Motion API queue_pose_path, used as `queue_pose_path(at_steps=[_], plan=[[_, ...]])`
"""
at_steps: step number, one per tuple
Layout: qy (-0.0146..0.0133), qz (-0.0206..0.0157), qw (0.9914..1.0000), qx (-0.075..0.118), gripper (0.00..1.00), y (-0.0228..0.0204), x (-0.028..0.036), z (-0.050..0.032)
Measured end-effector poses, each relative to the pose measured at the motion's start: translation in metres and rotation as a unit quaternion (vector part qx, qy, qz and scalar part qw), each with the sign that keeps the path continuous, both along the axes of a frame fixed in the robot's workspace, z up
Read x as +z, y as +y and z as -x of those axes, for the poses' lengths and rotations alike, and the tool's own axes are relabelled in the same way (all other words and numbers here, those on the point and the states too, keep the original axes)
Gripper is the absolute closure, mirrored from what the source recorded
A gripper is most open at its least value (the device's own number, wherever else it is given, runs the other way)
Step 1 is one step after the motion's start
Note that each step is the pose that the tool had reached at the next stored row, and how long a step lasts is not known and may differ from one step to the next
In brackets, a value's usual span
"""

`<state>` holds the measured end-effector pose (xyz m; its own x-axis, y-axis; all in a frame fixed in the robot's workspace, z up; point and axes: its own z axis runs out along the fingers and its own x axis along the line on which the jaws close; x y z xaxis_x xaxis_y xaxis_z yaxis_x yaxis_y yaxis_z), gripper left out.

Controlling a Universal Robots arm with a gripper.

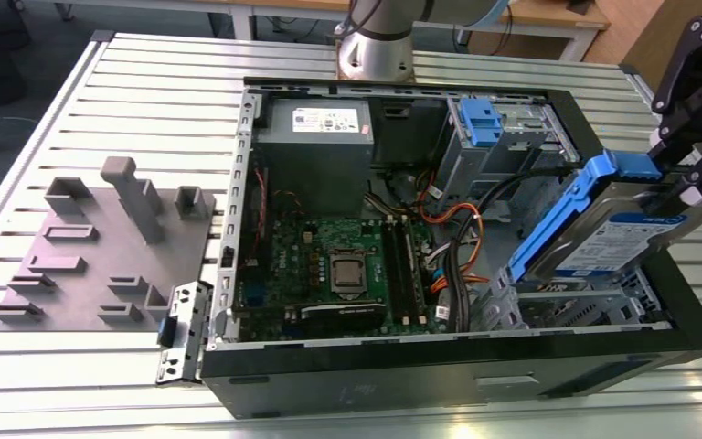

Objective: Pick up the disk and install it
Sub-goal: 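Insert the disk into the insertion slot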

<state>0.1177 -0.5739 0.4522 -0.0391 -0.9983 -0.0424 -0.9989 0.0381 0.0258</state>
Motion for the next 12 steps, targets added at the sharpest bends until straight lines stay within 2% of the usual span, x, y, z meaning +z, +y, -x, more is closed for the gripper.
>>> queue_pose_path(at_steps=[12], plan=[[0.0000,0.0000,1.00000,0.000,0.65,-0.0008,-0.0013,-0.0002]])
